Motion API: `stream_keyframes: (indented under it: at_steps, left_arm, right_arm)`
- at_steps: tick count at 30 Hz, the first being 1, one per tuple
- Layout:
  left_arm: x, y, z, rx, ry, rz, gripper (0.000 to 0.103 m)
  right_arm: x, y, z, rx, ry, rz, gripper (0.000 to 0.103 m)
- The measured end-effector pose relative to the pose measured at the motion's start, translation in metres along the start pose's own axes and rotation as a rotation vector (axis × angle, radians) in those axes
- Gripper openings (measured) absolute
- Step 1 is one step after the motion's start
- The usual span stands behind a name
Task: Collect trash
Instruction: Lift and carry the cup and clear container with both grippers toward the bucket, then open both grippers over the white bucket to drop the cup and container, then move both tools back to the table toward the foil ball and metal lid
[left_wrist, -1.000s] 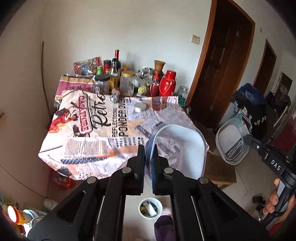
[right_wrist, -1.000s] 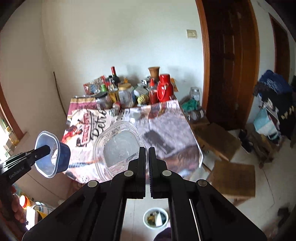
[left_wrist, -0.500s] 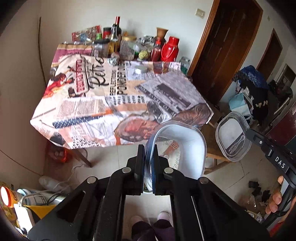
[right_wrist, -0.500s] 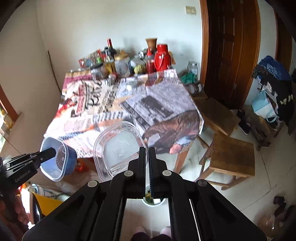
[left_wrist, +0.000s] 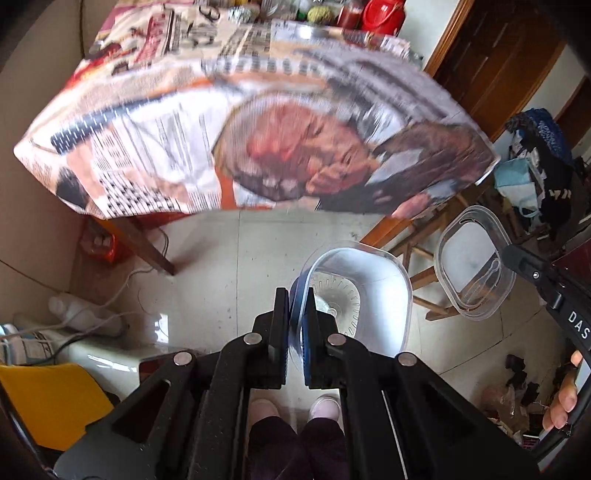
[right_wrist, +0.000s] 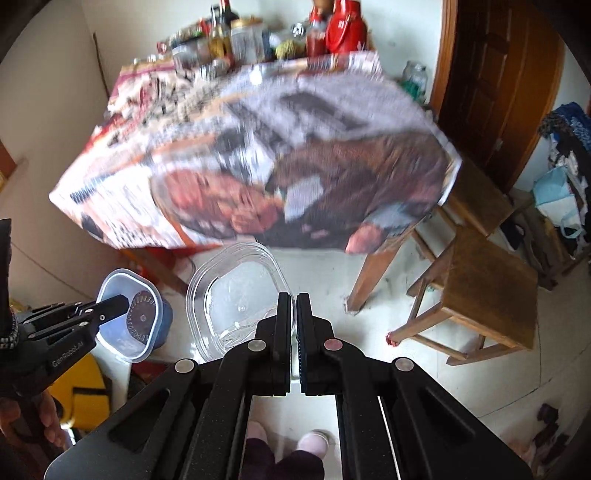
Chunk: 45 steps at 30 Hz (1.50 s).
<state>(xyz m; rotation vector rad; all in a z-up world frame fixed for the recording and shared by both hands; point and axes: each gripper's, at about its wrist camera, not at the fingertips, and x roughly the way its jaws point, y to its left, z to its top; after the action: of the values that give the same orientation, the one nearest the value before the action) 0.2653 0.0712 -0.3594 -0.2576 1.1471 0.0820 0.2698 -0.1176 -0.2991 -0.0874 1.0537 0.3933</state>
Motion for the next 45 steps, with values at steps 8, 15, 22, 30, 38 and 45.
stream_keyframes:
  at_steps: [8, 15, 22, 30, 38, 45]
  left_arm:
    - [0.111, 0.025, -0.054, -0.073, 0.131, 0.037, 0.004]
    - [0.192, 0.042, -0.096, -0.109, 0.203, 0.074, 0.005]
    - [0.247, 0.047, -0.108, -0.105, 0.22, 0.082, 0.004]
    - [0.284, 0.02, -0.096, -0.065, 0.237, 0.026, 0.004]
    - [0.302, -0.015, -0.087, -0.005, 0.339, -0.011, 0.047]
    - [0.262, -0.022, -0.078, 0.025, 0.332, 0.012, 0.047]
  right_arm:
    - [0.107, -0.017, -0.046, -0.001, 0.115, 0.024, 0.003]
    - [0.194, -0.024, -0.084, -0.049, 0.162, 0.004, 0.003]
    - [0.249, -0.021, -0.099, -0.06, 0.232, 0.069, 0.051]
    - [0.251, -0.045, -0.106, 0.026, 0.265, 0.067, 0.051]
    - [0.237, -0.063, -0.096, 0.05, 0.285, 0.037, 0.051]
    - [0.204, -0.063, -0.074, 0.061, 0.248, 0.043, 0.051]
